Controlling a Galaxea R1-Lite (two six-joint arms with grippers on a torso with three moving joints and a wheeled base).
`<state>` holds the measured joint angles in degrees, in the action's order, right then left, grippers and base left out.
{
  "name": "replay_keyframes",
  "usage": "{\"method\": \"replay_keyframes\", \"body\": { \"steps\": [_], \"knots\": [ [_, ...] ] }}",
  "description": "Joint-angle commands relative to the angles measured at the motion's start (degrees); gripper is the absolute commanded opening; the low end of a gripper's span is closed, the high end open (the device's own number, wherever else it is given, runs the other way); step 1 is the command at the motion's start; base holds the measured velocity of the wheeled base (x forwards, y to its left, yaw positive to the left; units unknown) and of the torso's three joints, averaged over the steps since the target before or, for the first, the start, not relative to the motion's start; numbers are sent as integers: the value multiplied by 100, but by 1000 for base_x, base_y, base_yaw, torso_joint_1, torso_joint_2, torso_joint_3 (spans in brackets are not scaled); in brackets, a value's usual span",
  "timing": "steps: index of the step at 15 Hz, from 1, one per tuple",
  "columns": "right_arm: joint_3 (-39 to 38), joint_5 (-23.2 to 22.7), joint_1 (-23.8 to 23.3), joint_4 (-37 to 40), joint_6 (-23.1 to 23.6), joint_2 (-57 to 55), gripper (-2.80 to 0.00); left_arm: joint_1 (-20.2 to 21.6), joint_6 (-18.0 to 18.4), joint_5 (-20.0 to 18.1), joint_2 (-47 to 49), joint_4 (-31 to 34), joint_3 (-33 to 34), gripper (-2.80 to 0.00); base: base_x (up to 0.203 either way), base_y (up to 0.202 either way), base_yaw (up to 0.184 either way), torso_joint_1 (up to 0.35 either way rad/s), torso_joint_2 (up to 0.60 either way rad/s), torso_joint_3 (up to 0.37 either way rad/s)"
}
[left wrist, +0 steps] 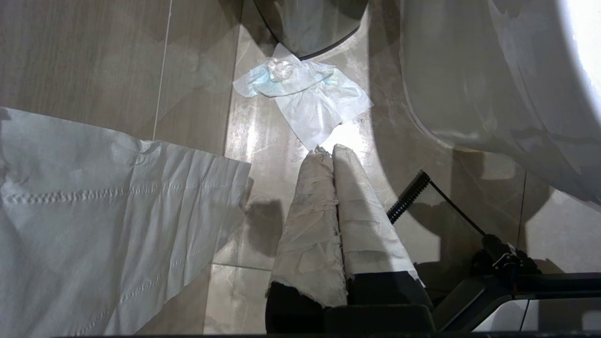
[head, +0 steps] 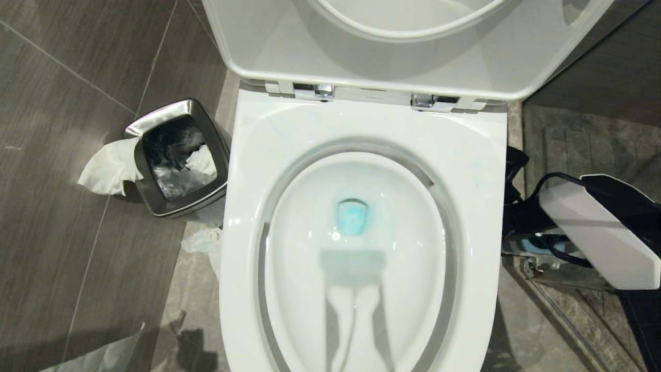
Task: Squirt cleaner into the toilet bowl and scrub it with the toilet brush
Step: Place the cleaning agent on the floor
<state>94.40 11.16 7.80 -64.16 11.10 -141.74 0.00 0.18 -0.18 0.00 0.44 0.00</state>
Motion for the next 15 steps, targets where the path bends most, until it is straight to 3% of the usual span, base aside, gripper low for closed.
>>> {"method": "replay_keyframes", "body": {
  "steps": [1,15],
  "knots": [
    [326,55,6,-35,6,-340,-280,0,8,1,0,0,18,-280,0,0,0,0,0,0],
    [764,202,177,-185,-12,-732,-280,0,-1,1,0,0,18,-280,0,0,0,0,0,0]
  ]
}}
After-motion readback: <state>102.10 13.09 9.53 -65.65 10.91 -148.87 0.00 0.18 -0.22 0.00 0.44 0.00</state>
